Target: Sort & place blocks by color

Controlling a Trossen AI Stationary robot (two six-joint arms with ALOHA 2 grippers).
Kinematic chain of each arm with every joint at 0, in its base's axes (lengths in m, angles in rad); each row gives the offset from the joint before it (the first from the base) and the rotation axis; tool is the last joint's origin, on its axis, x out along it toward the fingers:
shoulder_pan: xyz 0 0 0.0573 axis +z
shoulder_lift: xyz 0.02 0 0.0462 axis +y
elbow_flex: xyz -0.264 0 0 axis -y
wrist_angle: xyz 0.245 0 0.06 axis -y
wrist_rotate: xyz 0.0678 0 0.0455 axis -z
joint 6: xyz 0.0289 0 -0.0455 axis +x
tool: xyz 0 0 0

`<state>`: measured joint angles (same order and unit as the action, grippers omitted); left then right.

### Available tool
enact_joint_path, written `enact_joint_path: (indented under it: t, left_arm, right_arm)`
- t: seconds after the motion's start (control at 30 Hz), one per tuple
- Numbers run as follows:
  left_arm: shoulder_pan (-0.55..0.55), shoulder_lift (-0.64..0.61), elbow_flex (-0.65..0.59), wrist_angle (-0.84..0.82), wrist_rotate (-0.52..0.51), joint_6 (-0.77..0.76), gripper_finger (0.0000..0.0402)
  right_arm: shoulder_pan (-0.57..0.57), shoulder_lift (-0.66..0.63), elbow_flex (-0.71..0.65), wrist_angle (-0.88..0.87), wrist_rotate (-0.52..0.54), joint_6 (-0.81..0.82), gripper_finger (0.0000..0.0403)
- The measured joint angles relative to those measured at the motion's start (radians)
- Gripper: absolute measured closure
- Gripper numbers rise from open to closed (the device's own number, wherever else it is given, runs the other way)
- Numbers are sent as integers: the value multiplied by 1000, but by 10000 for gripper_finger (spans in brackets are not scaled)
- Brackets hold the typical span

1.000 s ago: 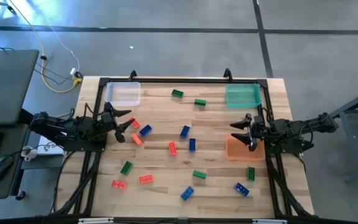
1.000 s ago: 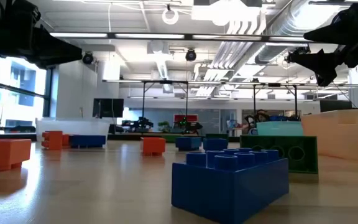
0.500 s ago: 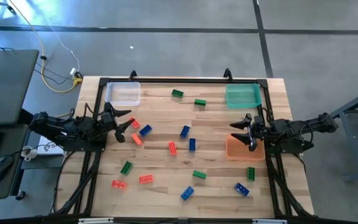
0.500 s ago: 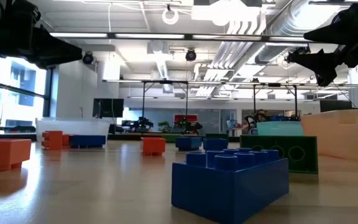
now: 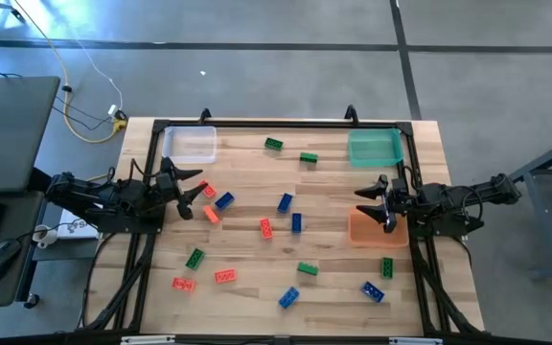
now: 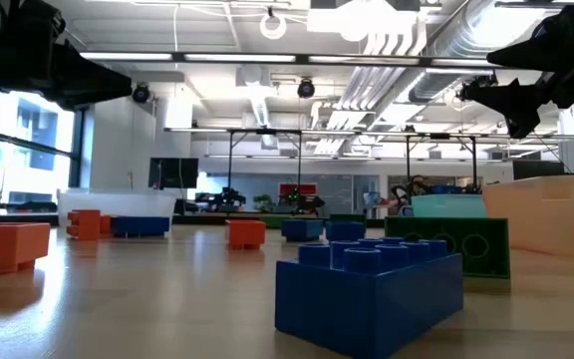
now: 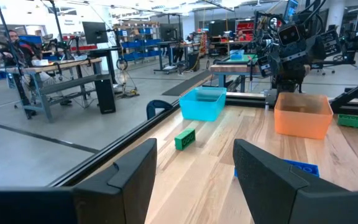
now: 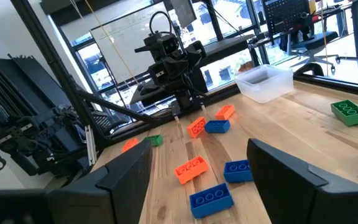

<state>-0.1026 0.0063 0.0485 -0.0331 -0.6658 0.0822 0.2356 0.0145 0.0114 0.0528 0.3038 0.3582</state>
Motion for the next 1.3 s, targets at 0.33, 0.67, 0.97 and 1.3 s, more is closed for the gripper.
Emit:
enact_joint_path:
  t: [0.33,0.67,0.97,1.3]
  left_arm:
    - [0,0,0,0,0,0,202]
    - [0,0,0,0,0,0,202]
    - [0,0,0,0,0,0,202]
    - [1,0,1,35,-38,-73,202]
  right_arm:
    - [0,0,0,0,0,0,151]
    - [0,0,0,0,0,0,151]
    - [0,0,0,0,0,0,151]
    - [0,0,0,0,1,4,151]
